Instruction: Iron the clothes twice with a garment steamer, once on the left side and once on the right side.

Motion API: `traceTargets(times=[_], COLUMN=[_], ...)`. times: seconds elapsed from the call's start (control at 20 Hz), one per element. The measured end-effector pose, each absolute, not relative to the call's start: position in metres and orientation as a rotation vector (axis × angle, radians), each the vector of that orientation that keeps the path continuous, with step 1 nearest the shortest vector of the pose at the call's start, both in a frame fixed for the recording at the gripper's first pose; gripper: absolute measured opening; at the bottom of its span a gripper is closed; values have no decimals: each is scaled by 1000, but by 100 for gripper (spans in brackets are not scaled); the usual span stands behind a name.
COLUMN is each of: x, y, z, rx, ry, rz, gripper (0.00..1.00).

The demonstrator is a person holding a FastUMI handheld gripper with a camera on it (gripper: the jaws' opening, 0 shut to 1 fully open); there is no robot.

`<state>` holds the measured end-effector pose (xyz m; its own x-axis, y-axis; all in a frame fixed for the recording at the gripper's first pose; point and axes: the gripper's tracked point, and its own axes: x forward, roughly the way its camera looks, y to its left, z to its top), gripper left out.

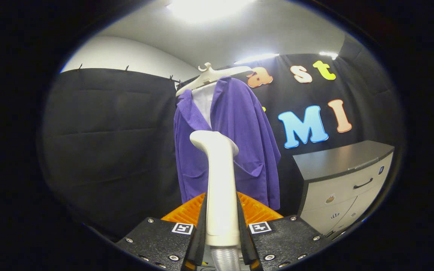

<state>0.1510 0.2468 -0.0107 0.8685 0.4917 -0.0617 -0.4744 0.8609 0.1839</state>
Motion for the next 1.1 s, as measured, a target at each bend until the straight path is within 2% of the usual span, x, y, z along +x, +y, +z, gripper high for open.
traceTargets(times=[0.55, 1.1], x=[187, 244], y=[291, 353], z=[98, 158], rx=[209, 206], ry=[-58, -120], rz=[577, 618], gripper=[39, 39])
